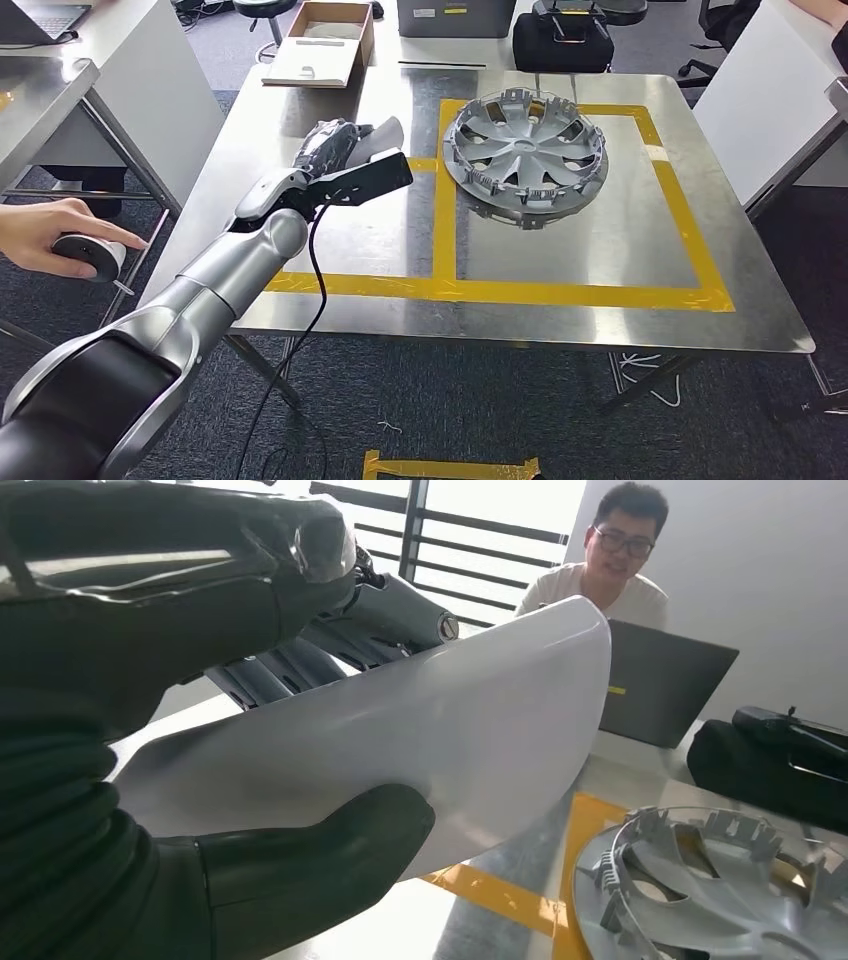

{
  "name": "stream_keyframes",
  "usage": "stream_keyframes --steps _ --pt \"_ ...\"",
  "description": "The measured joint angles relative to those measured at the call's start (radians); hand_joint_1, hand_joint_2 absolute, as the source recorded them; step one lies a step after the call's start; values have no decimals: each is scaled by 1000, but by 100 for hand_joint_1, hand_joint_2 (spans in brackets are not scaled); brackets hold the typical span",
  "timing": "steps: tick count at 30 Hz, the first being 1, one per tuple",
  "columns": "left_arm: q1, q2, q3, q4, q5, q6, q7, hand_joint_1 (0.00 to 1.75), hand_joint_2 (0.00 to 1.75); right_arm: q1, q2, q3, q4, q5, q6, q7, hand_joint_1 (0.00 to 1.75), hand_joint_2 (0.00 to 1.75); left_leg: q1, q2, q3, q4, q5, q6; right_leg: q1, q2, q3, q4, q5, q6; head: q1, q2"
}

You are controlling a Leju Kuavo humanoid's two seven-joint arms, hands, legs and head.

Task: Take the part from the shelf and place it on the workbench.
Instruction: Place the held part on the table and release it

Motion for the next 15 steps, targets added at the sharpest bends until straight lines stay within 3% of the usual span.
stream_keyframes --steps 15 --pt "54 24 18 73 -8 11 0 175 175 2 3 -23 8 10 -7 1 0 175 0 0 0 0 0 0 0 0 0 0 0 0 0 0"
